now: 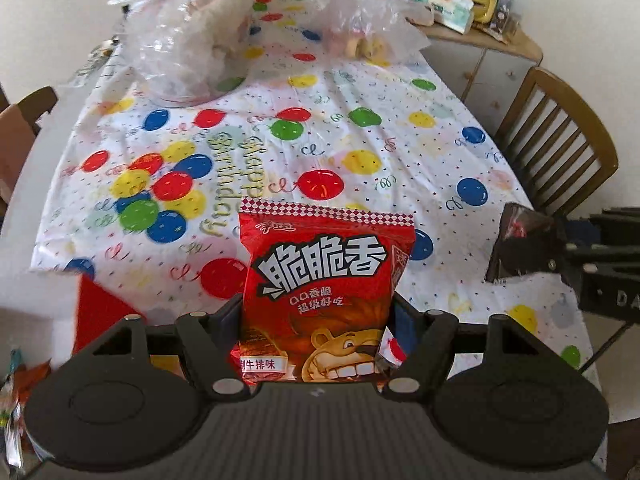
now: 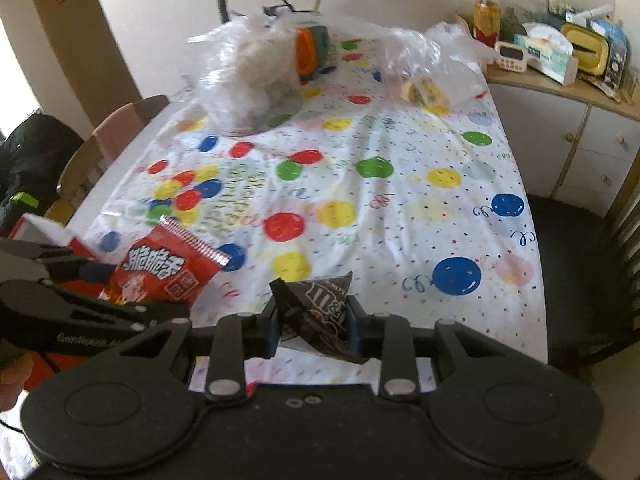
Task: Organize snacks
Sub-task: 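Carry the red packet and M&M's packet into the white box and open both tools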
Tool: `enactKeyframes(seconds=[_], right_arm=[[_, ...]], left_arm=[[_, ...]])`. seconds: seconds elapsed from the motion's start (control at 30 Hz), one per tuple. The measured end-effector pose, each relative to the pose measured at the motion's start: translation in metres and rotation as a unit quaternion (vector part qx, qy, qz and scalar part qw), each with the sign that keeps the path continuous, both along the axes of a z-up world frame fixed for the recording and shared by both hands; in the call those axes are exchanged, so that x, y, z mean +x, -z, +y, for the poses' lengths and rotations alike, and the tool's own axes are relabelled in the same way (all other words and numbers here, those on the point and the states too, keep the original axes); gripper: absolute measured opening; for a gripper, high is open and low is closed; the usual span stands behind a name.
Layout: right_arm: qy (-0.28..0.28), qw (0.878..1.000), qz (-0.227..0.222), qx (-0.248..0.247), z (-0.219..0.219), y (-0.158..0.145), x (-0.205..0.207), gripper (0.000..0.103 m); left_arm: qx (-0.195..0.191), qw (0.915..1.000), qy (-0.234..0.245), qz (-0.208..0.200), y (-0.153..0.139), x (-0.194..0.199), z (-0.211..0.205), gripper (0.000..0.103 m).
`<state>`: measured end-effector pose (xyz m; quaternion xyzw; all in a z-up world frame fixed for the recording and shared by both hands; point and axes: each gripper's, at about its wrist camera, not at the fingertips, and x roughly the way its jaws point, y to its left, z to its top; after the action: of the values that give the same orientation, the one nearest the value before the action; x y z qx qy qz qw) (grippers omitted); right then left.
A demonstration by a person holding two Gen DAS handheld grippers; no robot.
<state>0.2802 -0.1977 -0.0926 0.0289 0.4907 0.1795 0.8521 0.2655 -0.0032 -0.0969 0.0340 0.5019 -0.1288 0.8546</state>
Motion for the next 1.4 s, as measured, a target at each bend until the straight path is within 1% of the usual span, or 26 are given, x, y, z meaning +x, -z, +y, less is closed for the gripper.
enactKeyframes(seconds=[0.2,0.27,0.4,0.57,0.67,0.83,1.07,1.23,1.4], right_arm=[[-0.015,1.000,-0.008,0.004,0.019,-0.034,-0.038,0.030],[-0.020,1.000,-0.010,0.006,0.026,-0.043,-0.049,0.030],[-0.030,0.999,-0.017,0.009,0.046,-0.059,-0.071,0.030],[-0.043,0.999,-0.021,0.017,0.072,-0.075,-0.095,0.031],[-0.050,0.998,-0.026,0.023,0.090,-0.085,-0.107,0.031],[-0.065,0.997,-0.029,0.034,0.127,-0.096,-0.123,0.031],[-0.095,0.994,-0.038,0.038,0.187,-0.105,-0.135,0.031],[-0.113,0.992,-0.032,0.035,0.232,-0.097,-0.137,0.031],[-0.131,0.991,-0.025,0.025,0.276,-0.085,-0.138,0.031]], left_arm=[[-0.012,0.9999,-0.004,-0.010,-0.025,-0.037,0.020,0.073],[-0.021,0.9997,-0.007,-0.011,-0.032,-0.050,0.029,0.073],[-0.024,0.9995,-0.015,-0.017,-0.047,-0.072,0.050,0.073],[-0.034,0.9985,-0.033,-0.029,-0.066,-0.097,0.087,0.073],[-0.031,0.9979,-0.045,-0.034,-0.076,-0.109,0.111,0.073],[-0.038,0.9965,-0.063,-0.040,-0.087,-0.127,0.154,0.073],[-0.030,0.9924,-0.112,-0.041,-0.086,-0.140,0.228,0.073],[-0.022,0.9889,-0.141,-0.039,-0.078,-0.141,0.272,0.073],[-0.006,0.9858,-0.165,-0.028,-0.062,-0.136,0.307,0.073]])
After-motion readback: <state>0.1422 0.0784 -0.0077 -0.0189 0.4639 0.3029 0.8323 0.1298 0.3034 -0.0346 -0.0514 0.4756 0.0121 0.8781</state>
